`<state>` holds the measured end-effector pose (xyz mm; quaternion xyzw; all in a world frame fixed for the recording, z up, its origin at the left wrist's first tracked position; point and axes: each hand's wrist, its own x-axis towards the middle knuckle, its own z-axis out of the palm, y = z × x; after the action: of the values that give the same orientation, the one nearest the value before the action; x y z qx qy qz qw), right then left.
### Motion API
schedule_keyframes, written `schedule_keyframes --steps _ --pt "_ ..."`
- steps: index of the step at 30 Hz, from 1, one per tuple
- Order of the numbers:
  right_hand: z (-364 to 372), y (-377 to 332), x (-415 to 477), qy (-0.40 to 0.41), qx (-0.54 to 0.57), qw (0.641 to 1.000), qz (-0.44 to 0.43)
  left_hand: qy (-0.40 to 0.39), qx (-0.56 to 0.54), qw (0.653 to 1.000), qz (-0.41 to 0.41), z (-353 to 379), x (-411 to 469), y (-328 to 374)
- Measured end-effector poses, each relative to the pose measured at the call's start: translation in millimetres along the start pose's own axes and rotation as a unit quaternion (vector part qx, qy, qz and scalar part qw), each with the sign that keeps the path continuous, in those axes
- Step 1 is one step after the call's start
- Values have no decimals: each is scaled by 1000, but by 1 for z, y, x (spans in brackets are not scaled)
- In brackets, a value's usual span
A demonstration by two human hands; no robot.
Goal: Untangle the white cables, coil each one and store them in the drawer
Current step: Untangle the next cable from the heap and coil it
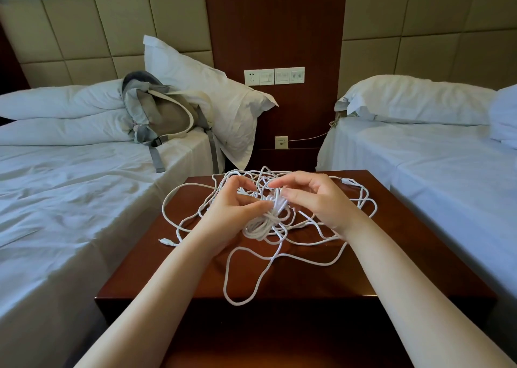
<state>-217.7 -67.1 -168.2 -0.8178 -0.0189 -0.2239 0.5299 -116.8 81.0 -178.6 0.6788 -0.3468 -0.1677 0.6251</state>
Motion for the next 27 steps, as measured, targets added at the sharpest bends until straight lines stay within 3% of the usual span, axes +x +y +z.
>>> schedule_keyframes --steps 4,9,20,24,27 --pt "-8 3 0 -48 -15 999 -2 -21 -111 993 -39 -3 0 6" --pt "-8 3 -1 -76 13 997 1 -45 -149 987 -49 -4 -1 7" --pt "2 9 0 -12 28 999 -16 7 -66 998 5 5 3 2" --pt "2 9 1 27 61 998 -20 -73 -23 996 44 1 0 -2" --pt "-1 10 0 28 56 998 -26 -90 -1 994 63 1 -1 -6"
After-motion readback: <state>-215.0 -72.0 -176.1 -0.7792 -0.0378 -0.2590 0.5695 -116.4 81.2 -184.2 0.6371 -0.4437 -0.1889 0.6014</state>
